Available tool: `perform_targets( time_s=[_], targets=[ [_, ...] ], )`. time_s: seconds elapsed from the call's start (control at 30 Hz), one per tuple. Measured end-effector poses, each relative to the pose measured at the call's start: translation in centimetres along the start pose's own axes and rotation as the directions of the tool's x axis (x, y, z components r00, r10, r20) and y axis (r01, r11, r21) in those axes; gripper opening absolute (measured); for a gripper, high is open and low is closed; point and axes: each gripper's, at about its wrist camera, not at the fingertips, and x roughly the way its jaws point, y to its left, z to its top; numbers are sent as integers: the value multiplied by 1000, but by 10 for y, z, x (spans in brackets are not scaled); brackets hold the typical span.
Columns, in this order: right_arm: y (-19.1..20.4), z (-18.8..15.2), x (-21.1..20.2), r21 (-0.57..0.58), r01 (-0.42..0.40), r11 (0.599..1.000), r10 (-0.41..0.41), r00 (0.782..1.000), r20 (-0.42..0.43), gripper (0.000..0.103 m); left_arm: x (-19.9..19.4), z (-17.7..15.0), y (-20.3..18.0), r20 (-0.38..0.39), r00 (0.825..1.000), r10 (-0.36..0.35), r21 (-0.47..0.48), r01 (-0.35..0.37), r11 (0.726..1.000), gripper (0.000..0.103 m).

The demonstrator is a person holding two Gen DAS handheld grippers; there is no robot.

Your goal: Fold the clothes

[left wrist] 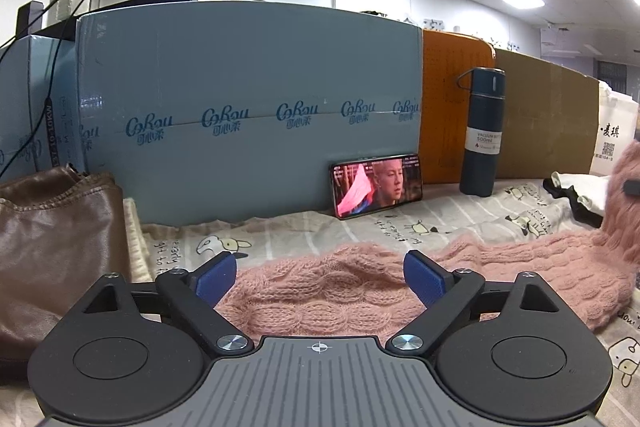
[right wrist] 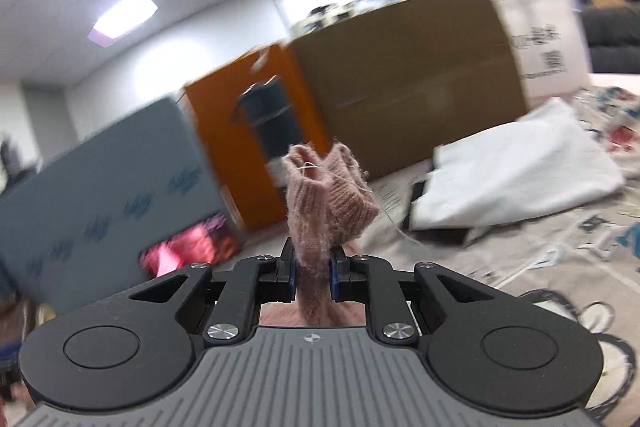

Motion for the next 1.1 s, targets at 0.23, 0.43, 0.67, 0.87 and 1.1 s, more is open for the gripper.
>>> perform_targets(
  time_s=[0.23, 0.43, 0.67, 0.87, 1.1],
  targets=[
    [38, -24, 18, -143, -62, 988, 43, 990, -132, 14, 0, 0, -1, -2, 1000, -14, 1, 14, 1000, 93],
    [67, -40, 25, -252, -70, 965, 31, 987, -155, 24, 1, -1, -2, -11, 1000, -25, 6, 25, 1000, 93],
    [87, -50, 17, -342, -168, 924, 122, 981, -152, 72, 2, -2, -3, -19, 999, -30, 6, 30, 1000, 93],
    [82, -52, 26, -238, -284, 929, 221, 940, -260, 76, 4, -2, -1, -25, 1000, -9, 4, 9, 1000, 94],
    [67, -54, 38, -108, -313, 944, 266, 911, -315, 79, 16, -7, 0, -78, 997, 23, 20, -21, 1000, 94]
  ],
)
